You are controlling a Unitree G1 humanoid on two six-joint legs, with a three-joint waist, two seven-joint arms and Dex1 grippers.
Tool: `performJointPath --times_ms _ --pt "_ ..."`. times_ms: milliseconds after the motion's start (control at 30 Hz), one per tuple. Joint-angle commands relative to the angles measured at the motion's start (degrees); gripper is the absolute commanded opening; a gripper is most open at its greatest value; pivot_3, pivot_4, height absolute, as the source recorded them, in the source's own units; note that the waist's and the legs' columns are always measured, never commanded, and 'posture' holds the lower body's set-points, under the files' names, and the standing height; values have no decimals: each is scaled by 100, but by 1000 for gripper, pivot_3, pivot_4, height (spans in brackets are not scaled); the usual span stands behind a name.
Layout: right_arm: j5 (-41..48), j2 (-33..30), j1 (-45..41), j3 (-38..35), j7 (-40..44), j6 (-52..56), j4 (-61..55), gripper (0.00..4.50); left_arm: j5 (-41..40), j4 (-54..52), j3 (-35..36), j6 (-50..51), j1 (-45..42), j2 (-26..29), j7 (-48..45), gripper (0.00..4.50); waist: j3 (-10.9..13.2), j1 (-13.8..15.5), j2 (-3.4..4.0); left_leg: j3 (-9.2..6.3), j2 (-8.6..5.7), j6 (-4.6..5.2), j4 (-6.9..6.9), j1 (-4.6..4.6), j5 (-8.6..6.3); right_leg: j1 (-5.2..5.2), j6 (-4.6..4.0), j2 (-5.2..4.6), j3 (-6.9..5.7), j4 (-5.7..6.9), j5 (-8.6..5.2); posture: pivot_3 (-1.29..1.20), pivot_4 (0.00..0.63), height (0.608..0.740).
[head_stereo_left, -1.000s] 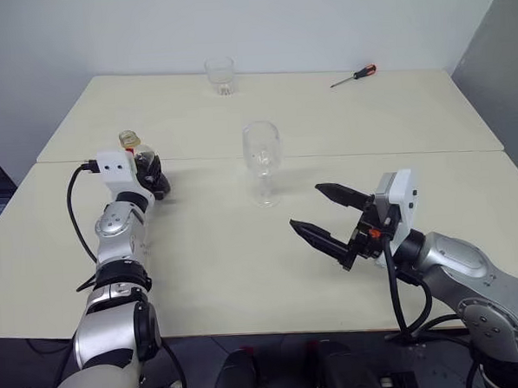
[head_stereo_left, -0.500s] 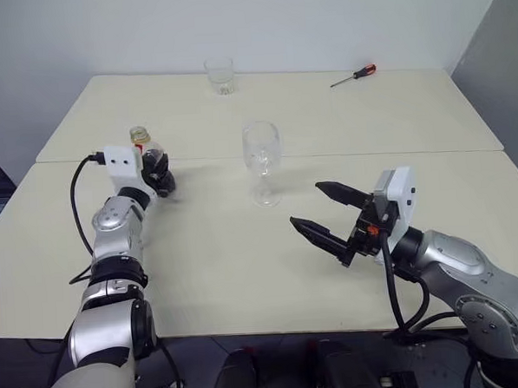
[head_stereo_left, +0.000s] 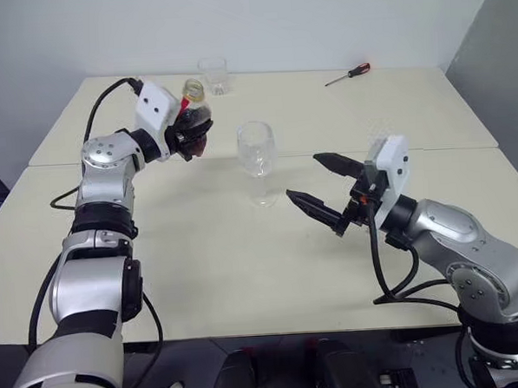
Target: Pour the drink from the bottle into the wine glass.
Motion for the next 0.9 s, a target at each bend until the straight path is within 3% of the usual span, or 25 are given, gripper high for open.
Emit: performJointPath --times_ms 33,333,900 --pt "-357 -60 -294 131 48 -150 89 4500 226 214 -96 -595 -442 136 -105 1318 0 2 0 0 0 0 0 -1 0 0 0 0 0 0 0 0 150 740" --pt "-769 85 -943 281 85 -68 587 4500 883 962 -435 -1596 -986 350 -40 1318 1 0 -1 2 1 1 -1 -3 0 -6 0 0 0 4 0 0 150 740" --pt "-852 552 -1741 246 27 305 1030 4500 1689 1483 -847 -2337 -1754 392 192 1318 1 -2 0 4 0 1 1 -5 0 -12 0 -3 1 12 0 0 150 740"
